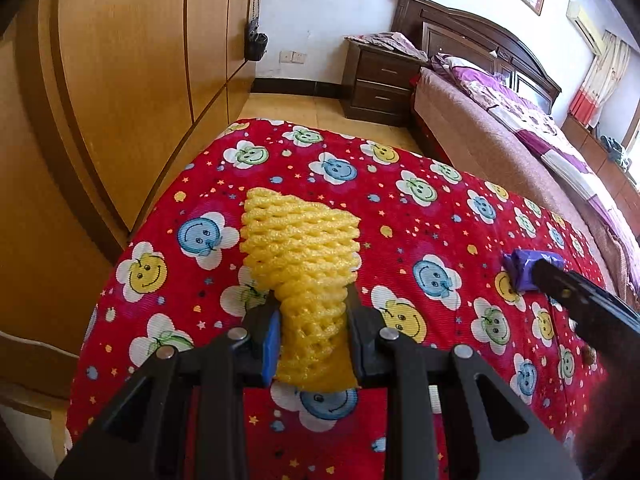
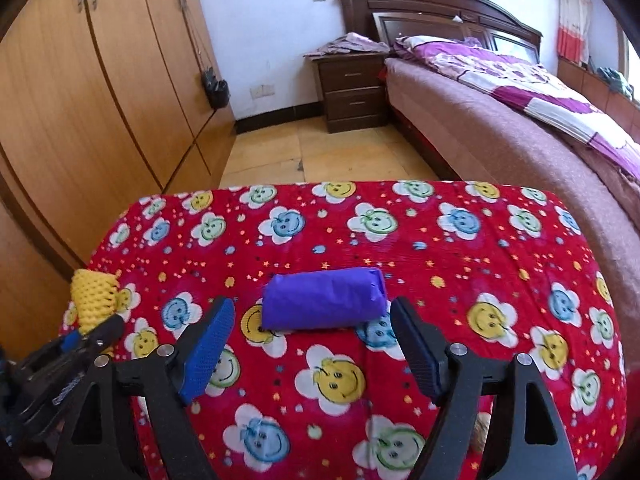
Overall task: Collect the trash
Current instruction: 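Hold the foam pad in left gripper while right gripper grasps the purple roll, then carry the foam pad and purple roll over the bucket with both grippers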
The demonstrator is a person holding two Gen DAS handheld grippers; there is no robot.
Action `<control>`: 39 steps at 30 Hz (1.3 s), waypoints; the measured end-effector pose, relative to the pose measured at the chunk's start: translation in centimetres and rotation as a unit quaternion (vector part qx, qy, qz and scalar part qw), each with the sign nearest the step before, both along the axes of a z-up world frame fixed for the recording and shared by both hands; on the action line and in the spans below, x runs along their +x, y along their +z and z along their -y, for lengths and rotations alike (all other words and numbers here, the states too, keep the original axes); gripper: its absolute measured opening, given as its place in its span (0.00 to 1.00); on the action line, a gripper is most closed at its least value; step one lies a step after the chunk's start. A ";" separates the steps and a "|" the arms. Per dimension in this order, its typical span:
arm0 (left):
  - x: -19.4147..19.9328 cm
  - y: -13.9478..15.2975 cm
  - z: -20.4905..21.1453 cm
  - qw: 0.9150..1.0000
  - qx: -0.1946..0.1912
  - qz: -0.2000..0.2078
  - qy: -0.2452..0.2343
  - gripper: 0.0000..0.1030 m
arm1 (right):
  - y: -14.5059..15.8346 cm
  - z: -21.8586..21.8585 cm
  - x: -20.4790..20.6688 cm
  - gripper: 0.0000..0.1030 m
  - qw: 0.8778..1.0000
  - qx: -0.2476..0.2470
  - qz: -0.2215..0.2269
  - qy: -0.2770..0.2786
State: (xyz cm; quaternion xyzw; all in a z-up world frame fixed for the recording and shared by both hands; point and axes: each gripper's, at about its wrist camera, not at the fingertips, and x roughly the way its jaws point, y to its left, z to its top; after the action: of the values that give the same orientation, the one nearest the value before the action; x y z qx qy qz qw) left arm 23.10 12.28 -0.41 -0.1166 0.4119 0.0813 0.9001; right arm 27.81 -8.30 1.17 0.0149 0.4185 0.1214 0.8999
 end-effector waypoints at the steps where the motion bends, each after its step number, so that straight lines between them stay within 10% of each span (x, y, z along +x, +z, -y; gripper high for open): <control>1: 0.0 0.0 0.0 1.000 -0.001 0.000 0.000 0.27 | -0.3 -0.3 0.2 0.78 1.000 -0.006 -0.003 0.000; 18: 0.1 0.1 -0.3 1.000 -0.007 0.001 -0.002 0.27 | -1.6 -0.4 0.6 0.66 0.999 -0.017 -0.018 -0.026; 39: 0.0 0.6 0.9 1.000 -0.007 0.009 -0.016 0.27 | 5.6 4.2 -8.1 0.66 0.998 0.042 0.046 -0.030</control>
State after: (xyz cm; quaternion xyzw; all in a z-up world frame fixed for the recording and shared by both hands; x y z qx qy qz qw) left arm 23.08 11.41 0.15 -0.1168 0.4065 0.0626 0.9040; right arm 19.74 -12.46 6.77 0.0600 0.3701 0.1126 0.9202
